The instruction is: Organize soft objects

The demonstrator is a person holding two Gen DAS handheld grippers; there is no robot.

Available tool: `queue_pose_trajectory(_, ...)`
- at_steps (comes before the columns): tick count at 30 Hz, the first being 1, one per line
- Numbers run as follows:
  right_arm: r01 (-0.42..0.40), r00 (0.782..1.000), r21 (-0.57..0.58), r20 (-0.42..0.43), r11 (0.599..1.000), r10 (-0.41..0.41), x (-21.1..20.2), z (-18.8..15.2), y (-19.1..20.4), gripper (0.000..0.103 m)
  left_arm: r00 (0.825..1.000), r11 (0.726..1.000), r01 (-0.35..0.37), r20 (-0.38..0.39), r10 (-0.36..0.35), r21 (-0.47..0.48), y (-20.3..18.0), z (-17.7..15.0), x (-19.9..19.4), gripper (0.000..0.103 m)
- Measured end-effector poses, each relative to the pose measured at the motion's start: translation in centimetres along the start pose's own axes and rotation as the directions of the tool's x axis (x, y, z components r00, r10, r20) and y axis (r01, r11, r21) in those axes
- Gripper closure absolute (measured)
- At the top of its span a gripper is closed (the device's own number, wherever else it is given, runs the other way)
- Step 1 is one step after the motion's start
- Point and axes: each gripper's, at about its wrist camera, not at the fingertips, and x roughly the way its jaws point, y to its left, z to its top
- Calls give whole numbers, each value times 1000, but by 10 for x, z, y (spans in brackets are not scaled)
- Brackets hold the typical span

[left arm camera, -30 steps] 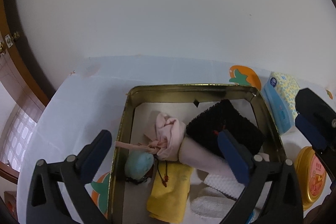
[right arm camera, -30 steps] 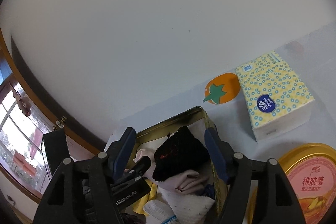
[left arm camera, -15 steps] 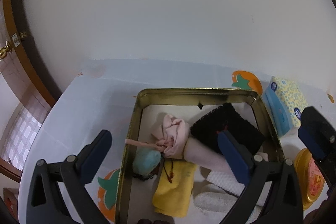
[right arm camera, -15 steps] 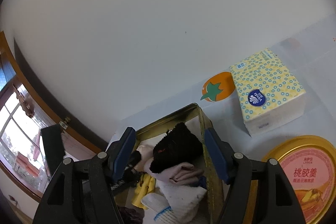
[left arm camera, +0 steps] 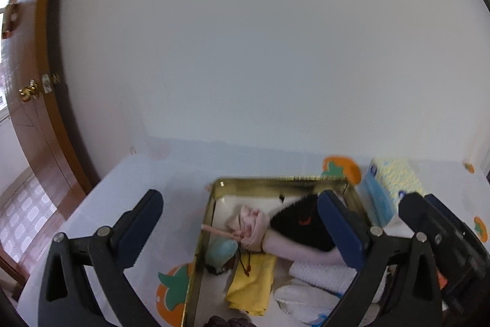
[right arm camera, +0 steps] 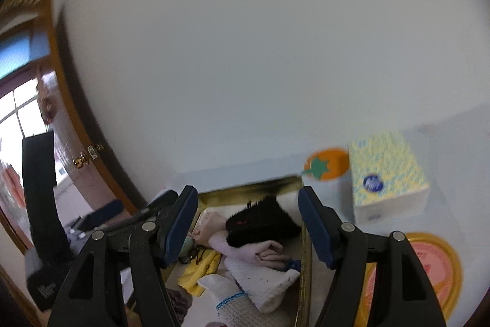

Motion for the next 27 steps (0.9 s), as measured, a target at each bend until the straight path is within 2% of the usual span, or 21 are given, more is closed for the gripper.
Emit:
queue_pose_trajectory(2, -2, 998, -55, 60, 999, 5, -10, -3, 9, 32, 999, 1000, 11, 49, -10, -27, 6, 1, -8, 1)
queue_pose_trajectory(5, 20, 993, -90, 120, 996, -9, -20, -6, 16, 23, 994, 997, 36, 102, -28, -74, 15, 0, -20, 1)
queue_pose_trajectory(7, 30, 988, -85, 153, 996, -16, -26, -7, 16, 22, 991, 990, 78, 116, -64, -119, 23, -7, -25, 1)
queue_pose_trajectory(9, 35, 985, -70, 170, 997, -23, -31, -7, 13, 22, 992, 985, 93, 98, -79, -145, 26, -13, -23, 1)
queue_pose_trajectory(15, 49, 978, -51, 203, 997, -38, -42, -11, 12, 22, 989, 998, -15, 148, 25, -66, 15, -29, -35, 1)
queue_pose_trajectory(18, 62, 975, -75, 216, 995, -45, -48, -17, 15, 22, 987, 998, -44, 150, 52, -54, 12, -37, -38, 1)
queue_pose_trajectory(22, 93, 969, -113, 238, 989, -64, -53, -24, 23, 20, 984, 996, -47, 170, 59, -73, 15, -44, -43, 1)
queue_pose_trajectory(27, 115, 958, -157, 279, 981, -67, -63, -31, 30, 17, 968, 994, -71, 236, 89, -81, 17, -51, -58, 1)
